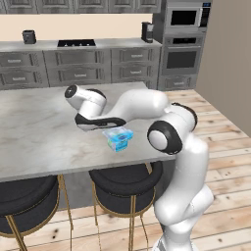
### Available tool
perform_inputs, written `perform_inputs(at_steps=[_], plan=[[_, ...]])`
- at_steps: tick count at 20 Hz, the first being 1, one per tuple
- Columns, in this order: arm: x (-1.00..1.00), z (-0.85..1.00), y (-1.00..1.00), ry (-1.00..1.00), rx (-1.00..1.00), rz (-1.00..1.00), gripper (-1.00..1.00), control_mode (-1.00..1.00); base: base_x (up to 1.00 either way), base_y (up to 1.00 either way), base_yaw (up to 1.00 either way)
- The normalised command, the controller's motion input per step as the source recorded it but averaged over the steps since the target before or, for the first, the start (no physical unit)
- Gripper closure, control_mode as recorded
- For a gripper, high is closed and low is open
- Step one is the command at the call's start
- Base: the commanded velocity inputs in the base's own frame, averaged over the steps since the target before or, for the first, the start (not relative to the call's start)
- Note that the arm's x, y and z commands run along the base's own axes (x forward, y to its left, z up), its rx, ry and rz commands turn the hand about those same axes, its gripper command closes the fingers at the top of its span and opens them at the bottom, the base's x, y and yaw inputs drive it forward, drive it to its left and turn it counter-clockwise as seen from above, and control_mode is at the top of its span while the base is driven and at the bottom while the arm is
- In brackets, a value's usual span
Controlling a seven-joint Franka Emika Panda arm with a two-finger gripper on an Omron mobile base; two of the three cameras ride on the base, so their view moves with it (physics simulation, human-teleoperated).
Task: Stack the yogurt containers by placing the smaller containers on top of the larger containers.
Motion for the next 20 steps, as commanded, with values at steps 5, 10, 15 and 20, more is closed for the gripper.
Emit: perform_inputs(at_steps=[5,10,15,20], plan=[[-0.35,0.10,-0.23,0.00,0.00,-0.13,1.00,-1.00,0.00,0.00,0.00],[-0.31,0.09,-0.22,0.00,-0.01,-0.13,1.00,-1.00,0.00,0.00,0.00],[-0.21,0.05,-0.17,0.00,-0.05,-0.14,1.00,-1.00,0.00,0.00,0.00],[-0.10,0.01,-0.21,0.00,-0.07,-0.13,1.00,-1.00,0.00,0.00,0.00]])
